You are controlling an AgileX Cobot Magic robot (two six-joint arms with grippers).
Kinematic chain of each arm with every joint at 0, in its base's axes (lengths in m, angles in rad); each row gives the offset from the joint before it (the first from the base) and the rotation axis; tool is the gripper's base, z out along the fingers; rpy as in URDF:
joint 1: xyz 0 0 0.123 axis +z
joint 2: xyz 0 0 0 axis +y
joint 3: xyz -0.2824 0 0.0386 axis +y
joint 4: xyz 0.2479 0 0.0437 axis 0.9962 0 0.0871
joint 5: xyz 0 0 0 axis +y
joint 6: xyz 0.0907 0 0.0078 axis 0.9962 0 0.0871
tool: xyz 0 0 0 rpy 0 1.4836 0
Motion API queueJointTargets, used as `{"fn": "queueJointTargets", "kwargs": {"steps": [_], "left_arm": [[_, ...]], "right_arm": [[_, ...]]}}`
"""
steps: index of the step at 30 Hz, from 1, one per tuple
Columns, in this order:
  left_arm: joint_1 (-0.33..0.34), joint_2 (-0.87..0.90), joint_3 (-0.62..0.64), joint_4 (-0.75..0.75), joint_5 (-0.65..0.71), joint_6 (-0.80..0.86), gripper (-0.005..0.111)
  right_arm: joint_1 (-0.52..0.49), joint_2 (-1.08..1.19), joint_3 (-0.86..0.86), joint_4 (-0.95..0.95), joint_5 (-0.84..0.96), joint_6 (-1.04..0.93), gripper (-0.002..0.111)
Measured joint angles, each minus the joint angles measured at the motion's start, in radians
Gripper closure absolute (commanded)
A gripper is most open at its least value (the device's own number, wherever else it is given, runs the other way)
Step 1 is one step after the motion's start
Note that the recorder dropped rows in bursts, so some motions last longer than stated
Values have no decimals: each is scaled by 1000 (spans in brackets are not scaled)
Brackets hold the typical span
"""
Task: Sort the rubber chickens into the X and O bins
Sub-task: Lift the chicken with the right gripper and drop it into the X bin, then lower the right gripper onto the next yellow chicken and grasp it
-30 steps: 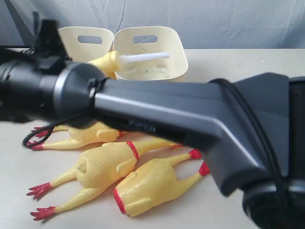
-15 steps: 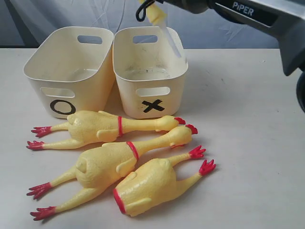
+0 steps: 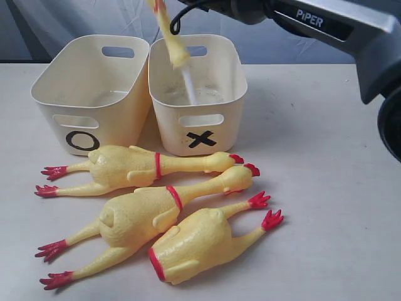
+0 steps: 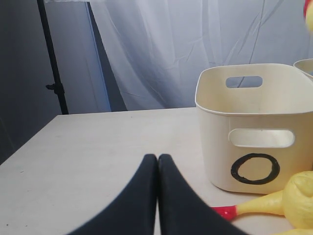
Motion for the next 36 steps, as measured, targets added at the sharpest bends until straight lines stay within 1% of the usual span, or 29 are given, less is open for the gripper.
{"fn": "queueJointTargets", "kwargs": {"steps": [1,3,5,8,11,13,14,15,19,21,22,23,24,25,26,27,28,29,32,36], "left_arm": [[0,0,0,0,0,0,107],[0,0,0,0,0,0,107],[0,0,0,0,0,0,107],[0,0,0,0,0,0,107],[0,0,0,0,0,0,107],[0,0,0,0,0,0,107],[0,0,0,0,0,0,107],[0,0,0,0,0,0,107],[0,0,0,0,0,0,107],[0,0,0,0,0,0,107],[0,0,0,0,0,0,107],[0,0,0,0,0,0,107],[0,0,0,0,0,0,107],[0,0,0,0,0,0,107],[0,0,0,0,0,0,107],[0,0,0,0,0,0,107],[0,0,0,0,0,0,107],[0,0,0,0,0,0,107],[0,0,0,0,0,0,107],[0,0,0,0,0,0,107]], "right_arm": [[0,0,0,27,13,-15,4],[0,-2,0,60,55,-74,4],[2,-4,0,78,134,-195,4],[8,-16,0,112,327,-445,4],[10,-34,0,235,506,-735,4],[10,-46,0,409,611,-929,4],[10,-51,0,496,633,-1018,4],[10,-54,2,634,651,-1090,4],[27,-87,72,1001,663,-1287,4],[51,-114,137,1074,663,-1346,4],[61,-125,168,1081,663,-1358,4],[86,-154,257,1068,663,-1376,4],[95,-168,296,1056,663,-1379,4],[119,-198,402,1004,665,-1383,4],[128,-212,454,979,665,-1383,4],[145,-247,552,909,669,-1385,4],[150,-262,588,888,669,-1385,4],[155,-297,668,859,671,-1385,4],[155,-344,786,840,645,-1385,4],[155,-333,854,820,500,-1391,4]]}}
